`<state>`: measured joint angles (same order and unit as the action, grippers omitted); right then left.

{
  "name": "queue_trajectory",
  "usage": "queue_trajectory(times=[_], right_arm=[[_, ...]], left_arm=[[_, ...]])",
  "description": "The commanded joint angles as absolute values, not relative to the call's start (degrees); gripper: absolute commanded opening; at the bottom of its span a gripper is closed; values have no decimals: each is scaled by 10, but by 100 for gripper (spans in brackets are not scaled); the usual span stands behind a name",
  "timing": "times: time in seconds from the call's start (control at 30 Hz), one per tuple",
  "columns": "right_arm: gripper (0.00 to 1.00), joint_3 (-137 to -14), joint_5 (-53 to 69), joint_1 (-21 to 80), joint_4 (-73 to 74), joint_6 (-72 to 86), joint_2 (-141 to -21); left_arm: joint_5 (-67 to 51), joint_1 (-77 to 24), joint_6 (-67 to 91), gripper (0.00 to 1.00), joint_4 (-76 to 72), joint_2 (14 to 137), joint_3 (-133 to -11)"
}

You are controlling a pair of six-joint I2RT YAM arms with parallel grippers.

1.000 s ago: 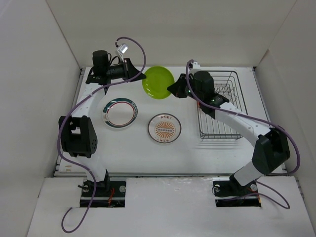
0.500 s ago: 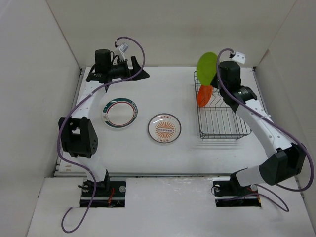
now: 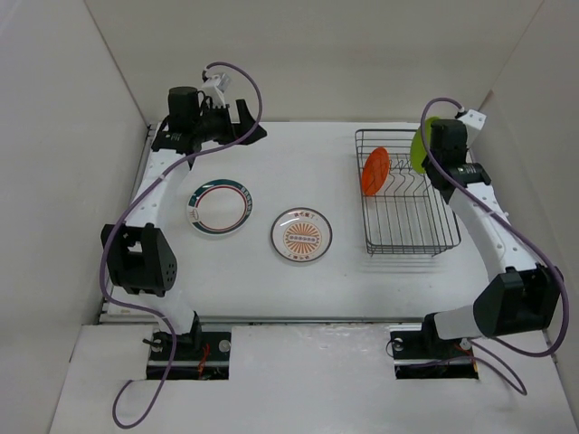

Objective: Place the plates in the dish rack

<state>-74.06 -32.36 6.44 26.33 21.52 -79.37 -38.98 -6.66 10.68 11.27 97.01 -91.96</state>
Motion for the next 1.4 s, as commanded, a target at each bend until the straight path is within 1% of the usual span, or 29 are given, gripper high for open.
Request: queue_trajectory(times=[0.0, 0.33, 0.87, 0.93, 0.97, 1.07, 1.1, 1.3, 1.33, 1.37], right_arm=[[0, -756, -309, 75, 225, 198, -806], [0, -766, -309, 103, 225, 209, -869], [0, -794, -330, 126, 241, 214, -912], [2, -794, -337, 126, 241, 214, -912], [7, -794, -337, 131, 246, 214, -918], [14, -799, -342, 131, 251, 221, -925], [18, -804, -342, 131, 251, 221, -925], [21, -804, -347, 136, 258, 221, -932], [31, -804, -347, 136, 258, 221, -932], [33, -804, -353, 136, 258, 226, -932]], left_arm=[[-378, -65, 89, 100, 113, 938, -937], [-362, -65, 83, 100, 119, 933, -937], [-357, -65, 73, 100, 124, 933, -937], [-357, -65, 73, 100, 124, 933, -937], [-357, -65, 73, 100, 124, 933, -937], [-357, -65, 73, 100, 124, 933, -937], [-357, -65, 73, 100, 124, 933, -937], [-351, -65, 68, 100, 124, 933, -932], [-345, -65, 68, 100, 124, 933, -932], [-345, -65, 62, 100, 124, 927, -932]])
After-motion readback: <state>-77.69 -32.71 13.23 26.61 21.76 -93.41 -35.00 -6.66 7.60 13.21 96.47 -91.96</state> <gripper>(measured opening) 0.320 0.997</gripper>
